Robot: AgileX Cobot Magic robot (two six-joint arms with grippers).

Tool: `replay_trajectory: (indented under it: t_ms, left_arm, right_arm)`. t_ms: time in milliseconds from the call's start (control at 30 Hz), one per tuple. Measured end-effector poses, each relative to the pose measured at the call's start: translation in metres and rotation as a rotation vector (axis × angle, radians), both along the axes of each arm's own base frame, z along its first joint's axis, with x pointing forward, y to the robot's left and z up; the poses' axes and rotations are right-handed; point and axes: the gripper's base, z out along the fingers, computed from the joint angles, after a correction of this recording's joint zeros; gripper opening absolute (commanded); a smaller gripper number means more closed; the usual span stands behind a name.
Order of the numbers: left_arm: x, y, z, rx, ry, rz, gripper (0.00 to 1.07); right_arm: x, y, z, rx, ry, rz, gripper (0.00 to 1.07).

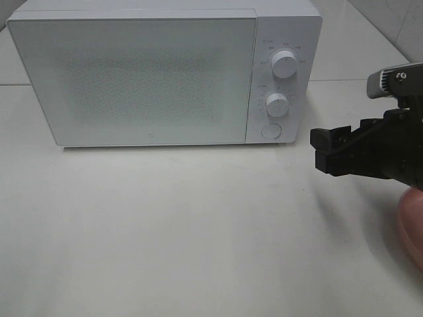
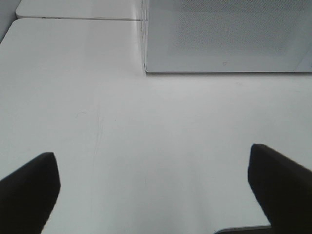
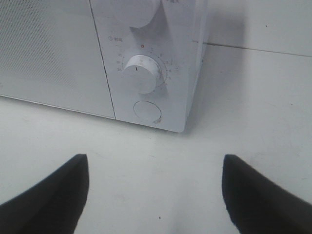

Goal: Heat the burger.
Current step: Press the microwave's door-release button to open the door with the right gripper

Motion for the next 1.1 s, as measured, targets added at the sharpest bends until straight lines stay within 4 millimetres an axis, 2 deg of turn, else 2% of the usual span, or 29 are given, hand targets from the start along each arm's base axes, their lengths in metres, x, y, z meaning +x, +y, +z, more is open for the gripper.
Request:
replay_trajectory:
  t_ms: [267,533,733,1100]
  left_arm:
    - [0.000,0.000,0.000,0.000,0.000,0.000,0.99]
    - [0.000,0.000,0.000,0.000,0.000,0.000,0.99]
    - [0.000,0.000,0.000,0.000,0.000,0.000,0.99]
    - [0.000,0.000,0.000,0.000,0.000,0.000,0.99]
  right_arm:
    - [-0.004,0.021,-0.008,-0.039,-0.066,0.004,0.74]
    - [-0.009,0.036,-0.015,-0.048,-0.137,-0.086,0.74]
    - [-0.017,0.047,-0.025,-0.053,-0.122,-0.133,0.74]
    - [-0.017,0.064,-0.033,-0.055,-0.098,-0.138,0.74]
